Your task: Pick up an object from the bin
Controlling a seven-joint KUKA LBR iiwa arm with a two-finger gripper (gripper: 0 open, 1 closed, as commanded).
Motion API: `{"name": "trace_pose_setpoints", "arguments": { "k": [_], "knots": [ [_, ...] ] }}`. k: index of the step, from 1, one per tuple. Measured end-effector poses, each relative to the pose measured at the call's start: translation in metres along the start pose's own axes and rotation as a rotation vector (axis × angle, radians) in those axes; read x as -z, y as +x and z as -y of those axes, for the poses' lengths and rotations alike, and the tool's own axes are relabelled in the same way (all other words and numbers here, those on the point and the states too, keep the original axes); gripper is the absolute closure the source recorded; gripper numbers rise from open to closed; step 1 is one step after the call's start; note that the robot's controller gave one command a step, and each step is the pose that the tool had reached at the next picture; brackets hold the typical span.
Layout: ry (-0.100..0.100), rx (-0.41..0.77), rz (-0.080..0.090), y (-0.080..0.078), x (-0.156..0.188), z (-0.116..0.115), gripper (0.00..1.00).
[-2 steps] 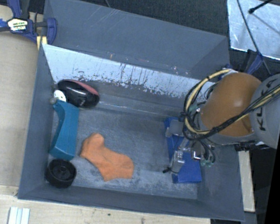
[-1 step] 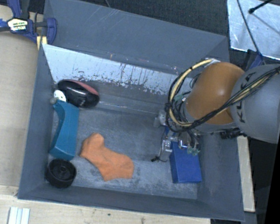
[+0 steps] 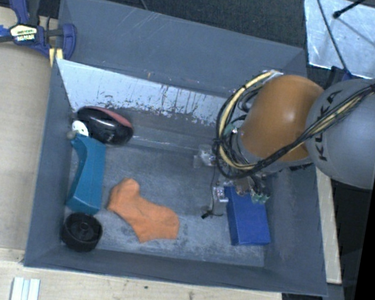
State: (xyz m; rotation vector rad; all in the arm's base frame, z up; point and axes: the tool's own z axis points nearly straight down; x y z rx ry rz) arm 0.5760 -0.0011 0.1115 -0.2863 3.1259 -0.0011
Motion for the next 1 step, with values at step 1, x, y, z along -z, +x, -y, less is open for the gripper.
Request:
{"name": "trace_pose_setpoints", "arguments": {
  "k": [1],
  "knots": [
    [-0.001, -0.104, 0.002, -0.0042, -0.0071, -0.0427, 0.00]
  ]
}}
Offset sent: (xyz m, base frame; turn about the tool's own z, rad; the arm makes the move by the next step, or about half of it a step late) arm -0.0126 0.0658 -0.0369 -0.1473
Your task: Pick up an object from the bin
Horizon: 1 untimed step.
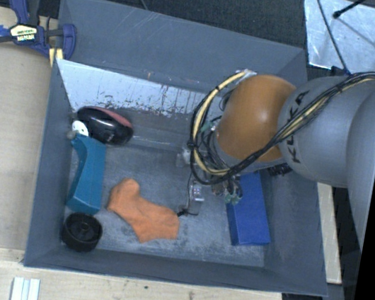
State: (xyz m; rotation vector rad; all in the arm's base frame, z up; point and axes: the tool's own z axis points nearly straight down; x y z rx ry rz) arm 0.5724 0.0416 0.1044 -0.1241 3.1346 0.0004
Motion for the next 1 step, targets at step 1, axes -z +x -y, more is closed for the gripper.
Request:
{"name": "trace_pose_setpoints", "arguments": {
  "k": [1],
  "knots": [
    [-0.001, 0.215, -0.002, 0.0044, -0.0207, -0.0192, 0.00]
  ]
}}
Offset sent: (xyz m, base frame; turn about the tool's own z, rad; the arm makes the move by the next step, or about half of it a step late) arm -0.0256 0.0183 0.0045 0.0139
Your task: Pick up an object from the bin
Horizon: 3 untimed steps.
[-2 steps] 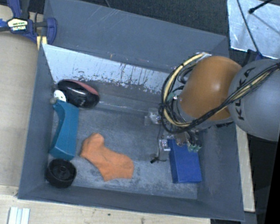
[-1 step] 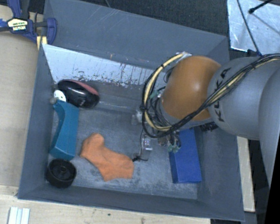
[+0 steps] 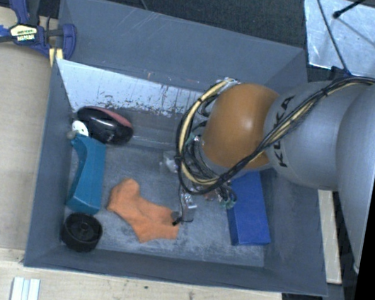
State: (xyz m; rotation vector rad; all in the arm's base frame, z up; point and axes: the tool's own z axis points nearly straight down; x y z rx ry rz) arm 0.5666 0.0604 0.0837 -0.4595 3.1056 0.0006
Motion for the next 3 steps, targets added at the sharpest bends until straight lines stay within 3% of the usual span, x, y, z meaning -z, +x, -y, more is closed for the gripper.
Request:
{"name": "trace_pose_setpoints", "arguments": {
  "k": [1, 2, 3],
  "knots": [
    [-0.001, -0.096, -0.004, 0.011, 0.010, -0.002, 0.00],
    [0.001, -0.171, 0.001, 0.015, 0.039, -0.031, 0.00],
    [0.001, 0.077, 0.001, 0.025, 0.040, -0.059, 0.00]
  ]
}}
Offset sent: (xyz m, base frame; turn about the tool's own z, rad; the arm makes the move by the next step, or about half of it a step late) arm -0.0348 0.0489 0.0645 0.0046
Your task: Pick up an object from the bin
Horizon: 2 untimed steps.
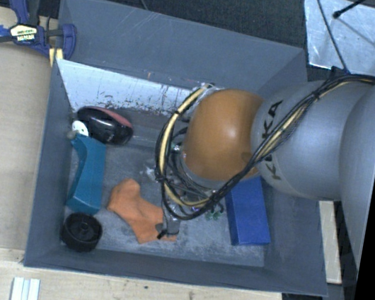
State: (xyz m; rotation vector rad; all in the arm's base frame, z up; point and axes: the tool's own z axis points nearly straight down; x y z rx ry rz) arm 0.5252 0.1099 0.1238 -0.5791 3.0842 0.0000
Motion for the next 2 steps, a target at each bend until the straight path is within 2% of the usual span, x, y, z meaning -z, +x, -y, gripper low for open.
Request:
{"name": "trace_pose_setpoints", "arguments": {
  "k": [1, 2],
  "knots": [
    [-0.001, -0.023, 0.000, 0.003, -0.024, -0.012, 0.00],
    [0.000, -0.099, 0.003, -0.020, -0.053, -0.016, 1.00]
  ]
}}
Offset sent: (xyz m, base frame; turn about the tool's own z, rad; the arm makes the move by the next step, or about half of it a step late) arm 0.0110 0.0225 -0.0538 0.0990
